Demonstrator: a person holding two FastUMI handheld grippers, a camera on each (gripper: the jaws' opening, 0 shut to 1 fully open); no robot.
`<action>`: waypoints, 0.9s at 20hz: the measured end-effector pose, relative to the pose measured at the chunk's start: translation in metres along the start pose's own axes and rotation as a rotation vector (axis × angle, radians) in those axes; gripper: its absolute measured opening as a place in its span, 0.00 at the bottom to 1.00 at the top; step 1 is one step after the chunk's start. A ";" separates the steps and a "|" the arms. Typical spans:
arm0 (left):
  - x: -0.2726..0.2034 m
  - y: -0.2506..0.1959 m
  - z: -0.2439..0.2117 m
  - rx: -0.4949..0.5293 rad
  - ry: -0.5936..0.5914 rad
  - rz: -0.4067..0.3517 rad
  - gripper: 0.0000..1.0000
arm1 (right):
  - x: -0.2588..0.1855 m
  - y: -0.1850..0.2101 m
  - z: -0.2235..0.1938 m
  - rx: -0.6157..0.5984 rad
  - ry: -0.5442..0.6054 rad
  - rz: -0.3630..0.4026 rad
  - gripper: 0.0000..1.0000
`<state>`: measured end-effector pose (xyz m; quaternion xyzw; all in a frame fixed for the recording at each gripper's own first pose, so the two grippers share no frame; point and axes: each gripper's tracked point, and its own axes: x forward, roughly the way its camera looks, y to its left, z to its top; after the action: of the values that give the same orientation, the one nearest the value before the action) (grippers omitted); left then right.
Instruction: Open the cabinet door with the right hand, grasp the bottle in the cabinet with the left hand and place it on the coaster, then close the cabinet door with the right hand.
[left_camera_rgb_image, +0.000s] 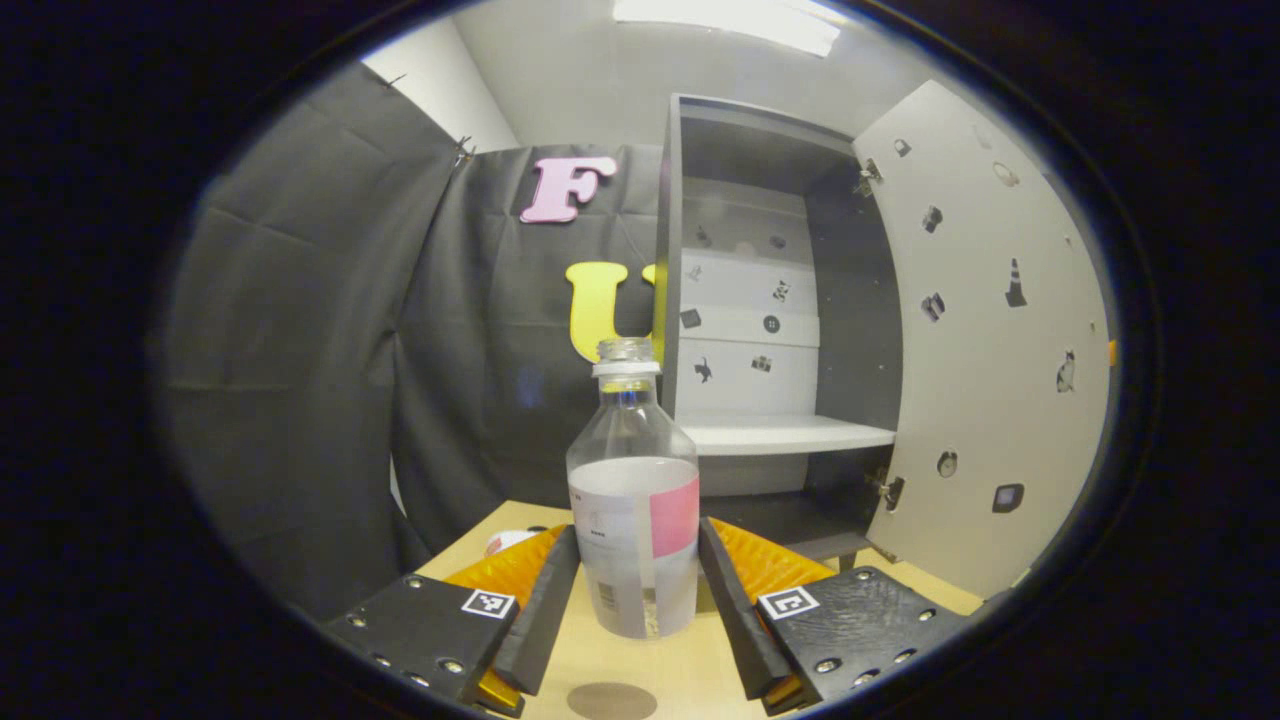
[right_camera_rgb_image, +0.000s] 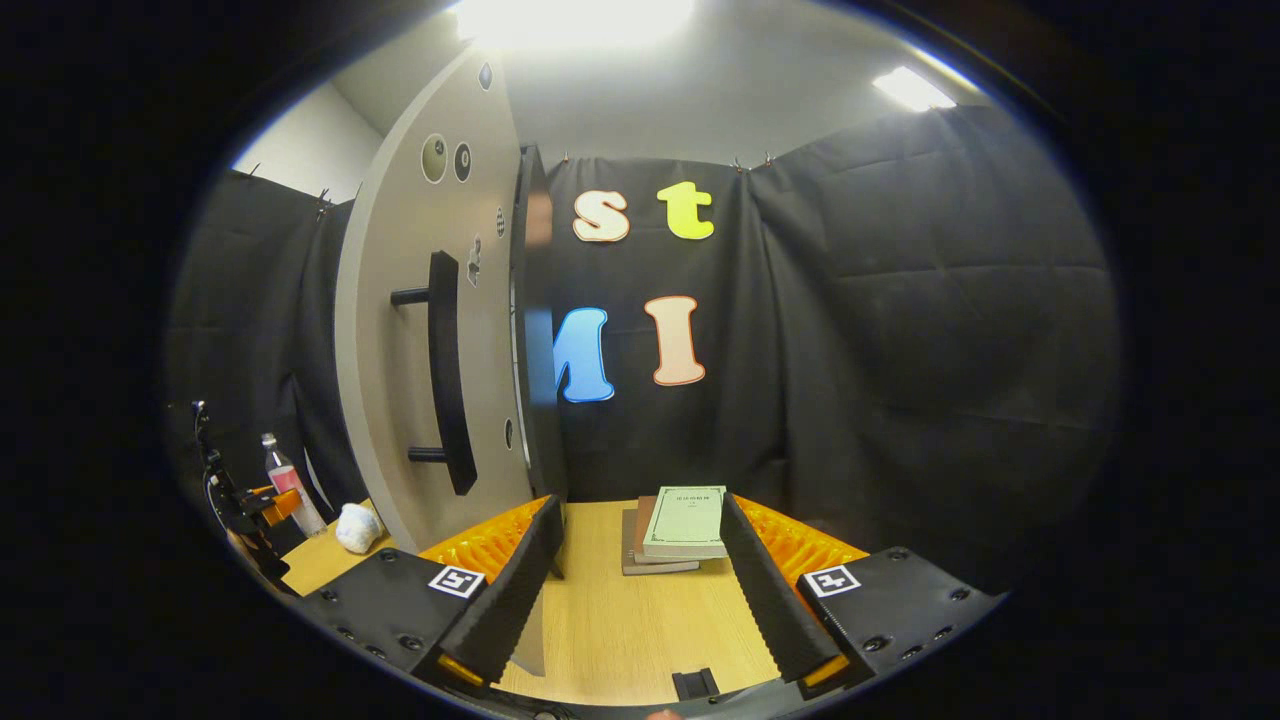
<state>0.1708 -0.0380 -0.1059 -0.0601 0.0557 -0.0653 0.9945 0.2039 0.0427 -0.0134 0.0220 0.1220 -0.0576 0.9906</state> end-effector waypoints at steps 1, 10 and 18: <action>-0.004 0.002 -0.012 -0.011 0.012 0.004 0.73 | -0.002 -0.003 -0.002 -0.003 0.003 -0.007 0.96; -0.007 0.028 -0.104 -0.036 0.106 0.078 0.73 | -0.012 -0.025 -0.028 -0.032 0.065 -0.071 1.00; 0.000 0.044 -0.178 -0.047 0.184 0.136 0.72 | -0.012 -0.022 -0.056 -0.062 0.141 -0.063 1.00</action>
<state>0.1548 -0.0151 -0.2874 -0.0730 0.1519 -0.0015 0.9857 0.1769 0.0255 -0.0651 -0.0087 0.1940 -0.0834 0.9774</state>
